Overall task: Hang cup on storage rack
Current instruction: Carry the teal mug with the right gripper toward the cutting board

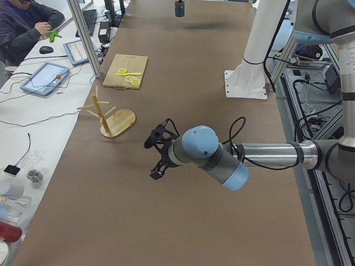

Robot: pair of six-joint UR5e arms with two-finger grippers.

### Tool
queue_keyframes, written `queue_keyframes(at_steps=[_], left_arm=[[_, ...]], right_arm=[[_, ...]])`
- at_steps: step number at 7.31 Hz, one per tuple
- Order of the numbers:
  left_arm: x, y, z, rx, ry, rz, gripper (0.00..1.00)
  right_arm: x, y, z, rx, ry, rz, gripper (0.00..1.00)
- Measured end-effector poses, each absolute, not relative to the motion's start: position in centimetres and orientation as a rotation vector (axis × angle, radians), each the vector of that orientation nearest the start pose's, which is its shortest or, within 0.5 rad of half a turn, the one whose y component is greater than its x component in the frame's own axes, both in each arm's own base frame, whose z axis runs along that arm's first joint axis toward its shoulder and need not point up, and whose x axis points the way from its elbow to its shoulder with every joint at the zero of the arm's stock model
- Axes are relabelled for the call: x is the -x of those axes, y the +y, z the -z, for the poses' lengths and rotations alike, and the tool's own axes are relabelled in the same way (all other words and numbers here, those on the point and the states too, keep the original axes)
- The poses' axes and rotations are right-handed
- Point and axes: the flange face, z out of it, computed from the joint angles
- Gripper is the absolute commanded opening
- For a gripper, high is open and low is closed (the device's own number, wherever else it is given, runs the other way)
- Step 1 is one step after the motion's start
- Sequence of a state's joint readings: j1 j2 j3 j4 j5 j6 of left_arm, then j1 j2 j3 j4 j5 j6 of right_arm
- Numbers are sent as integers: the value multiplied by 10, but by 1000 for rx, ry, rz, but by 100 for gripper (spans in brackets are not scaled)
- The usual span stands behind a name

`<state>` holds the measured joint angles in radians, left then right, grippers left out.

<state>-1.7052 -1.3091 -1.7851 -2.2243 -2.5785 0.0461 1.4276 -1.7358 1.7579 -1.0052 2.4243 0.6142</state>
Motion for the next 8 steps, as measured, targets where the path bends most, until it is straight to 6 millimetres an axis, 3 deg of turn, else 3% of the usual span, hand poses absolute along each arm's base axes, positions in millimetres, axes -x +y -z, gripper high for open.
queue_keyframes(at_steps=[2, 5, 7, 8], left_arm=[[101, -383, -580, -634, 921, -225, 99], [101, -381, -583, -630, 922, -223, 99], [101, -381, -583, -630, 922, -223, 99], [101, -381, -584, -629, 922, -222, 99]], right_arm=[[61, -466, -505, -170, -1024, -240, 0], [192, -503, -394, -99, -1029, -371, 0], [275, -502, -302, -45, -939, -432, 0], [313, -491, -266, -33, -902, -453, 0]])
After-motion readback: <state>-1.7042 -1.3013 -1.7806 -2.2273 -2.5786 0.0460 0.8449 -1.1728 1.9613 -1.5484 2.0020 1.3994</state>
